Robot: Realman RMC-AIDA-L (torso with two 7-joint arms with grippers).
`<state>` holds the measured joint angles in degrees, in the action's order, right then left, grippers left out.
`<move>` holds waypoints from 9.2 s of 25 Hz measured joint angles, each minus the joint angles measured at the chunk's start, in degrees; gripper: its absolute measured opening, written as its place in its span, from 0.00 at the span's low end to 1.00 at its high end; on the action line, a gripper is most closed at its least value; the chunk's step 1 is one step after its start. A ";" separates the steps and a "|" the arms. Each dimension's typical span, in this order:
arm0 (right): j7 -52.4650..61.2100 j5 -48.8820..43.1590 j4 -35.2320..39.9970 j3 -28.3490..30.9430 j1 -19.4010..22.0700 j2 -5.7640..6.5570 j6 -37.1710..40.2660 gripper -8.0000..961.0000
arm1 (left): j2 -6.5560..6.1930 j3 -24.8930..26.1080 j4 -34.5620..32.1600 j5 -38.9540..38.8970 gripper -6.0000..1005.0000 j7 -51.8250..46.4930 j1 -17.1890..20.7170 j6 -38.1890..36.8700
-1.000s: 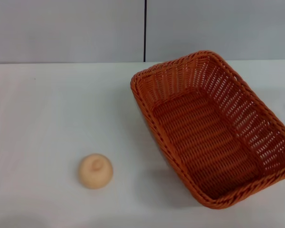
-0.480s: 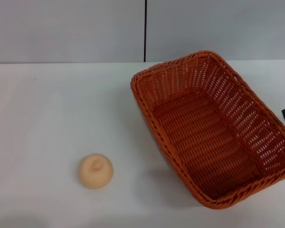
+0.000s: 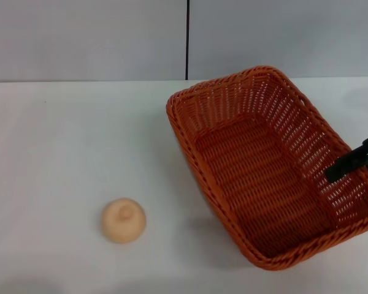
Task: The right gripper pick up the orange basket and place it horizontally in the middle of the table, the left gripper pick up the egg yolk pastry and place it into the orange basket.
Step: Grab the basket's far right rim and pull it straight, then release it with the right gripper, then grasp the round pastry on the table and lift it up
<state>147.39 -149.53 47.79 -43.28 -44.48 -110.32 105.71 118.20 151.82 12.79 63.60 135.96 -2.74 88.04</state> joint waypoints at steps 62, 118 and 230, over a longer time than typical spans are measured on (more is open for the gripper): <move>-35.51 7.27 1.58 -4.24 -6.73 0.65 -9.29 0.18 | 0.03 -2.13 -0.09 0.11 0.84 3.72 4.72 4.11; -64.69 11.85 -6.15 -17.07 -8.97 -6.67 -30.64 0.22 | 0.11 -7.41 -1.63 0.21 0.83 3.73 10.82 12.51; -72.49 90.80 2.61 -1.03 44.72 -8.60 -2.52 0.52 | 0.91 -20.43 37.99 46.02 0.77 -46.00 1.40 6.90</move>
<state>74.90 -58.73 50.39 -44.31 0.24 -118.92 103.19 119.11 131.39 50.78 109.62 89.97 -1.35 94.94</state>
